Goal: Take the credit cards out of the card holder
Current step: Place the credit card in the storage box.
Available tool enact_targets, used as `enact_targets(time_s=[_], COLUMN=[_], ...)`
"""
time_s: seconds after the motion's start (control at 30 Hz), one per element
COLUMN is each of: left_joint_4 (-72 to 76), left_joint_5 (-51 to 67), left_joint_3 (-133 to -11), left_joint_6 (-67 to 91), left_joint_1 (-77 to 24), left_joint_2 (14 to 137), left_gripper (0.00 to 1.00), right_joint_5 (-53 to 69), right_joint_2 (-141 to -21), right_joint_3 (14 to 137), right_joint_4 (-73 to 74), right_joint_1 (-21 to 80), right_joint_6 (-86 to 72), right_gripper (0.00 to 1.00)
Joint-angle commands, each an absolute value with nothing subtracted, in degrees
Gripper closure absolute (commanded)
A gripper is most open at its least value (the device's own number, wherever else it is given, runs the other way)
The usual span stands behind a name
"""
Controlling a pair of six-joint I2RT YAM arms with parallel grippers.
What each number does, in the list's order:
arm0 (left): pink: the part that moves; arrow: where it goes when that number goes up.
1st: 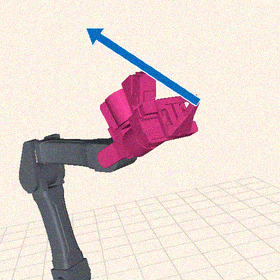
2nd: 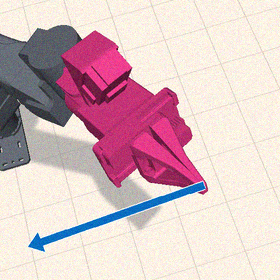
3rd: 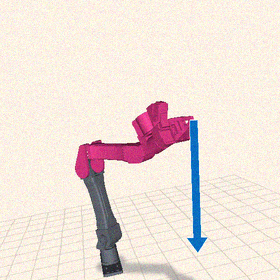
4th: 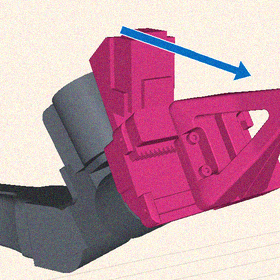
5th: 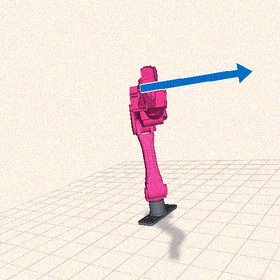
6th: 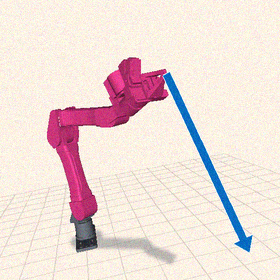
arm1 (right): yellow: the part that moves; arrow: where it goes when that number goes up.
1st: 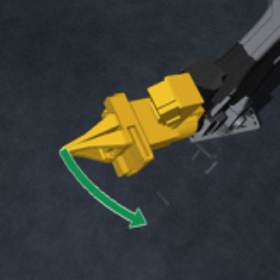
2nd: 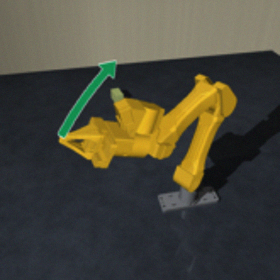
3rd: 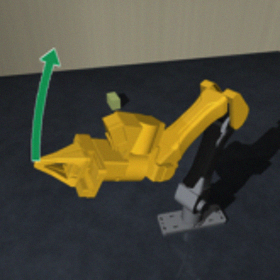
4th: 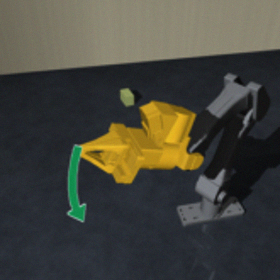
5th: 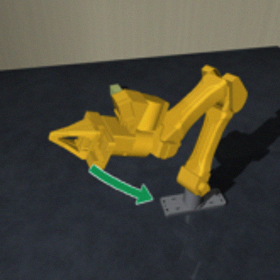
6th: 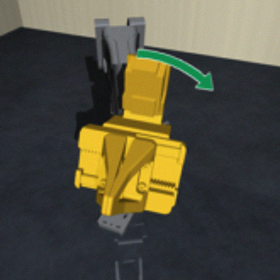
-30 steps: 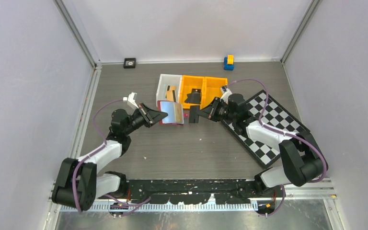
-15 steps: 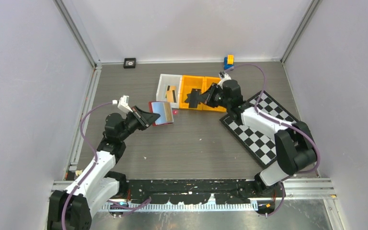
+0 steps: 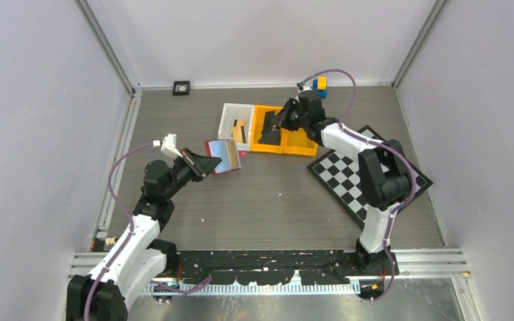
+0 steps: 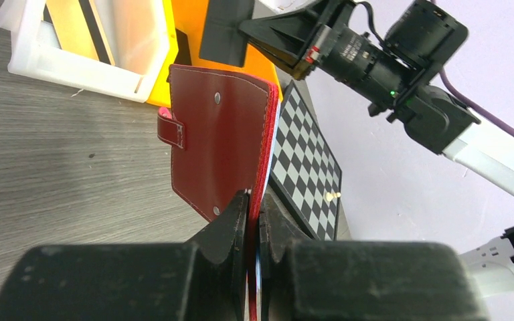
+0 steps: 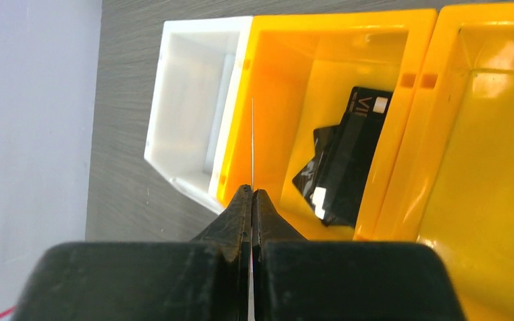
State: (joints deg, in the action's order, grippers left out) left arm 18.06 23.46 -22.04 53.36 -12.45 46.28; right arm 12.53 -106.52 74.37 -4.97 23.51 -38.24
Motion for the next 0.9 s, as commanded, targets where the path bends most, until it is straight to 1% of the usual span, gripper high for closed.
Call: enact_targets(time_s=[0.0, 0.2, 0.27, 0.33, 0.43, 0.5, 0.57, 0.67, 0.7, 0.8, 0.87], left_joint_4=[18.52, 19.24, 19.61, 20.01, 20.38, 20.48, 20.52, 20.5, 20.33, 19.32, 19.01], left_joint_5=[22.99, 22.83, 23.2, 23.58, 23.85, 23.89, 23.88, 23.76, 23.69, 23.04, 22.82], left_joint_3=[-22.41, -21.97, -22.05, -22.06, -22.06, -21.99, -21.97, -22.02, -22.12, -22.24, -22.22], left_joint_6=[52.58, 52.98, 53.15, 53.34, 53.52, 53.61, 53.54, 53.48, 53.32, 52.68, 52.49], left_joint_1=[-12.2, -12.13, -12.22, -12.2, -12.16, -12.15, -12.14, -12.18, -12.23, -12.16, -12.2], left_joint_2=[43.64, 44.17, 44.82, 45.53, 45.96, 46.05, 46.09, 45.86, 45.68, 44.65, 44.16], left_gripper=[1.0, 1.0, 1.0, 1.0, 1.0, 1.0, 1.0, 1.0, 1.0, 1.0, 1.0], right_joint_5=[11.95, 12.55, 12.46, 10.89, 9.69, 8.94, 8.96, 8.79, 8.38, 3.68, 0.94], right_joint_2=[-110.09, -116.55, -118.62, -120.16, -119.57, -117.91, -115.82, -112.51, -111.05, -106.62, -104.6], right_joint_3=[79.54, 84.87, 86.71, 88.32, 88.19, 87.48, 86.53, 85.42, 84.73, 82.08, 79.58], right_joint_4=[-4.43, -3.64, -2.27, -0.61, -0.4, -0.36, 1.14, 3.12, 3.54, 5.43, 5.59], right_joint_1=[23.35, 23.29, 23.29, 23.1, 22.78, 22.76, 22.76, 22.8, 22.81, 22.85, 22.8], right_joint_6=[-36.99, -37.26, -36.85, -36.66, -36.31, -36.03, -36.03, -35.86, -35.4, -34.19, -34.1], right_gripper=[1.0, 1.0, 0.97, 0.87, 0.78, 0.7, 0.66, 0.55, 0.53, 0.47, 0.41])
